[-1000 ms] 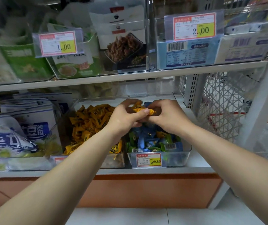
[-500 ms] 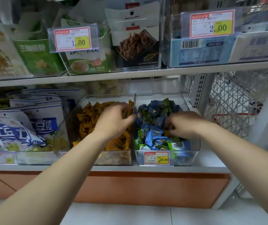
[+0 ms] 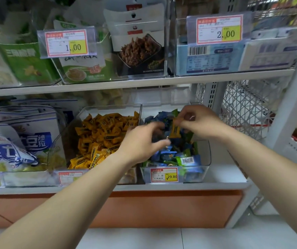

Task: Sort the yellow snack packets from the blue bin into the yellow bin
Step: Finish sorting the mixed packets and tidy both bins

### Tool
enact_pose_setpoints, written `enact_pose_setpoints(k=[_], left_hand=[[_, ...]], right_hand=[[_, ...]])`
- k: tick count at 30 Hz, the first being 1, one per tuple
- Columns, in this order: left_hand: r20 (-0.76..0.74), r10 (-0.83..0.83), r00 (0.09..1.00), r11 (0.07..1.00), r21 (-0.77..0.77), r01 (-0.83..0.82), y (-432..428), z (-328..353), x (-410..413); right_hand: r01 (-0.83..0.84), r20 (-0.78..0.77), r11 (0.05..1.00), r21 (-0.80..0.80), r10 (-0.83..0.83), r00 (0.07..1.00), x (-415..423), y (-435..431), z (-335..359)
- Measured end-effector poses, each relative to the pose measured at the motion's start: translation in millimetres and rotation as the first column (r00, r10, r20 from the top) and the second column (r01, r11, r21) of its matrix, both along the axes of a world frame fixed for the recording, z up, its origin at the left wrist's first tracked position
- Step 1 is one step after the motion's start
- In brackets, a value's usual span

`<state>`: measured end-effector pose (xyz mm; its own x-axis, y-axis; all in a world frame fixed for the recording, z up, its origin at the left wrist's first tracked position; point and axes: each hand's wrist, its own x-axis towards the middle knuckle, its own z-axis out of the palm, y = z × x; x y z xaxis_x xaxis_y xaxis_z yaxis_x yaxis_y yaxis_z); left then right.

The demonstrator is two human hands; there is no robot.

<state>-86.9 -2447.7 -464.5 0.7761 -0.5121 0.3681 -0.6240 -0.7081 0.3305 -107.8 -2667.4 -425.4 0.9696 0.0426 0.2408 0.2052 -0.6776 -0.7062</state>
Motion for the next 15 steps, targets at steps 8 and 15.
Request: enact_pose_setpoints(k=[8, 15], left_hand=[[-0.012, 0.132, 0.991, 0.926, -0.355, -0.128, 14, 34, 9], [0.009, 0.460, 0.888, 0.887, -0.059, -0.459, 52, 36, 20]], right_hand=[[-0.043, -0.023, 0.879, 0.475, 0.061, 0.998, -7, 14, 1], [0.249, 0.099, 0.942, -0.223, -0.232, 0.968, 6, -31, -22]])
